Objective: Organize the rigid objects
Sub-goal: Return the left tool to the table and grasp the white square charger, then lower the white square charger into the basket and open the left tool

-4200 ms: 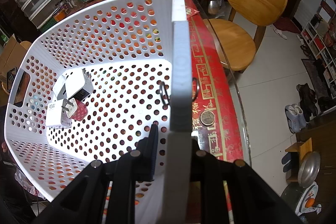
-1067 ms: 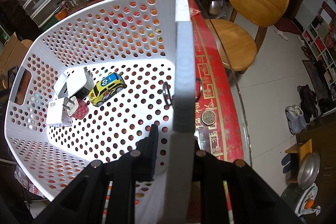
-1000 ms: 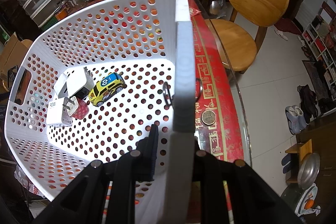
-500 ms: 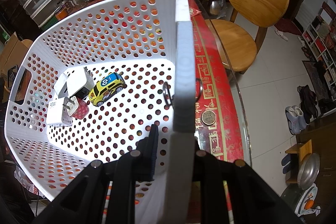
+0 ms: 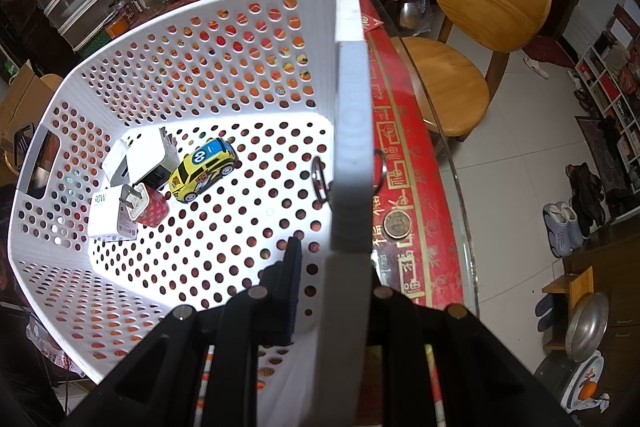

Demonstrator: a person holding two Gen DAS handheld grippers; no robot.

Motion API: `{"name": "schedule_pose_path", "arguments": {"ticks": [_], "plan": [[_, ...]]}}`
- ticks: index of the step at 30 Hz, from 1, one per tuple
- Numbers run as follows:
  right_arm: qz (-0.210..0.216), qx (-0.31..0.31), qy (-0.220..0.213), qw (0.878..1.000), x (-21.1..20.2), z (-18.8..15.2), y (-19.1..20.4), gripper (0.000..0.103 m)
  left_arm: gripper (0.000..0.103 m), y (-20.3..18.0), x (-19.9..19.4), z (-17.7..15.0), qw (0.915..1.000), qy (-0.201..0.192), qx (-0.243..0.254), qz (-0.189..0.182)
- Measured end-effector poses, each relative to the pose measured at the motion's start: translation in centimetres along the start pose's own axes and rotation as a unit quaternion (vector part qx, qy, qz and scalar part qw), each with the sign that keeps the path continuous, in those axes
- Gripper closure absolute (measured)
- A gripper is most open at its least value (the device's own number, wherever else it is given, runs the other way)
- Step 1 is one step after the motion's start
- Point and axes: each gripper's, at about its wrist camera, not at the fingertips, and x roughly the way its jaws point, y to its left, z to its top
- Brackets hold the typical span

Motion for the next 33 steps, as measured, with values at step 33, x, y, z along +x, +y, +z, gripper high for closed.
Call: {"name": "schedule_pose_path", "arguments": {"ticks": [33], "plan": [[0.001, -0.004, 0.000, 1.000, -0.1, 0.2, -0.1, 0.085, 0.059, -31.5, 3.3, 8.2, 0.9563, 0.111, 0.244, -0.116]]}}
